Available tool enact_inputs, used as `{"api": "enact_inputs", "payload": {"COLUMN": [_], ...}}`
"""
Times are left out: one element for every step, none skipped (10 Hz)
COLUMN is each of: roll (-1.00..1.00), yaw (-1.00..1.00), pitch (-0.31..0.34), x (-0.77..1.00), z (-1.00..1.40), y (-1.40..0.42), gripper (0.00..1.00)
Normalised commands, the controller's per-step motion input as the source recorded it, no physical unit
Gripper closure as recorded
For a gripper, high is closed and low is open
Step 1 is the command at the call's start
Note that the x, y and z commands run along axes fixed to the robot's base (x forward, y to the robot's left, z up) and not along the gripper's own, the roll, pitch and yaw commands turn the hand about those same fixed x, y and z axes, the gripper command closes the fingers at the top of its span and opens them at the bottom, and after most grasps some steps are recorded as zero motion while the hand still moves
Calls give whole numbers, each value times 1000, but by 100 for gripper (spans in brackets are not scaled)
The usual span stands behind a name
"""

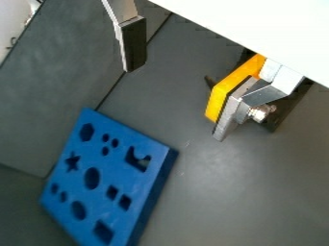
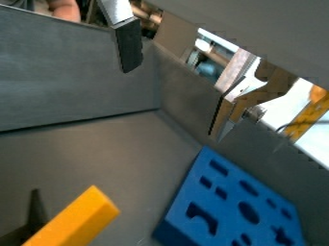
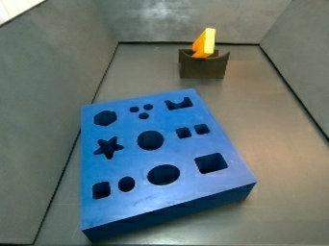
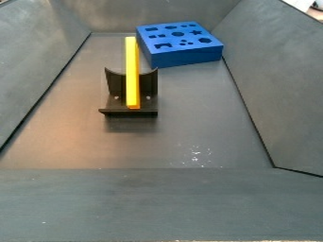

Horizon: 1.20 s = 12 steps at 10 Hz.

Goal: Pick up the double-square object. Move up. Rotate the double-square object. Place the double-square object on the fixture. Regrasp the double-square object. Move to above the board. Insert the double-square object.
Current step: Regrasp the double-square object.

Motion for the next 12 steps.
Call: {"api": "enact_inputs", "payload": {"roll": [1000, 1000, 1000, 1000, 1000, 1000, 1000, 1000, 1000, 1000, 1000, 1000], "yaw": [-1, 0, 0, 1, 2, 4, 4, 7, 8, 9, 12, 13], "pitch": [37, 34, 28, 24, 21, 16, 13, 9, 8, 9, 17, 21], "x": [-28, -26, -25, -25, -22, -19, -12, -4, -2, 0, 2, 7], "z": [44, 35, 9, 8, 6, 10, 13, 12, 10, 11, 9, 11], "y": [-34, -41, -38, -28, -26, -22, -20, -19, -18, -19, -15, -14], "gripper": [0, 0, 0, 0, 0, 0, 0, 0, 0, 0, 0, 0]}}
